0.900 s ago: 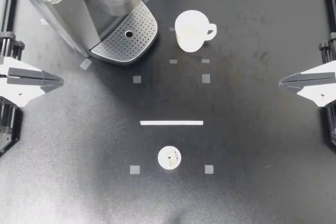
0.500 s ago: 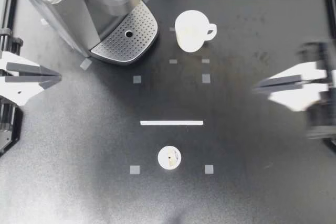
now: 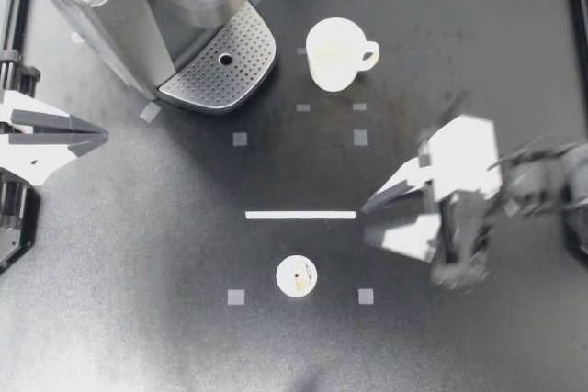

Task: Place the coffee capsule inside the capsule container, then place the cup onto the center of the cup tray.

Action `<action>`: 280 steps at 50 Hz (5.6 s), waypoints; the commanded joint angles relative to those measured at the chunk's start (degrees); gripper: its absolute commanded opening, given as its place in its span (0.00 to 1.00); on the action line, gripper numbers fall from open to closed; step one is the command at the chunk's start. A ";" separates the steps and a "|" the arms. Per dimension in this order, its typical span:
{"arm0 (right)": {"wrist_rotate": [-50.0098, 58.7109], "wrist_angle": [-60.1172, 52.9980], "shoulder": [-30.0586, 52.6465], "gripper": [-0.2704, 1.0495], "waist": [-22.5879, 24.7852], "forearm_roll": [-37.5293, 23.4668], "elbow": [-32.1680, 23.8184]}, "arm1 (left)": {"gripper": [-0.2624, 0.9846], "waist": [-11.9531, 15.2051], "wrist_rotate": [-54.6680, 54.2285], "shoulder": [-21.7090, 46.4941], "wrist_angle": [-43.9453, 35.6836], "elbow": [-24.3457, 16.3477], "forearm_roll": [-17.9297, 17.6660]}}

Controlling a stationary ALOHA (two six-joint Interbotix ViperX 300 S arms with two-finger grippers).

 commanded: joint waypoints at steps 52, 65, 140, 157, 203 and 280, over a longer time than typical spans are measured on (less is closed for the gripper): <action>0.79 8.79 23.12 0.94 4.13 -0.62 -17.23 | 0.35 0.09 0.26 0.18 -0.62 -0.09 0.09; 0.70 9.32 24.70 0.94 4.13 -1.41 -19.16 | 0.35 0.09 0.35 0.09 -0.62 -0.09 0.09; -2.37 12.66 28.65 0.66 3.60 -2.55 -25.31 | 0.35 0.09 0.09 -0.53 -0.35 -0.09 0.09; -0.88 2.99 21.27 0.66 2.20 -0.53 -21.27 | 0.35 0.09 -0.44 1.76 0.00 -0.79 0.09; 2.46 -40.25 8.09 0.66 -4.13 0.00 1.85 | 0.35 4.31 -6.50 42.28 88.77 -55.99 17.05; 2.64 -38.58 6.15 0.66 -4.83 0.00 5.45 | 0.35 -10.63 -31.29 63.90 109.25 -47.11 90.70</action>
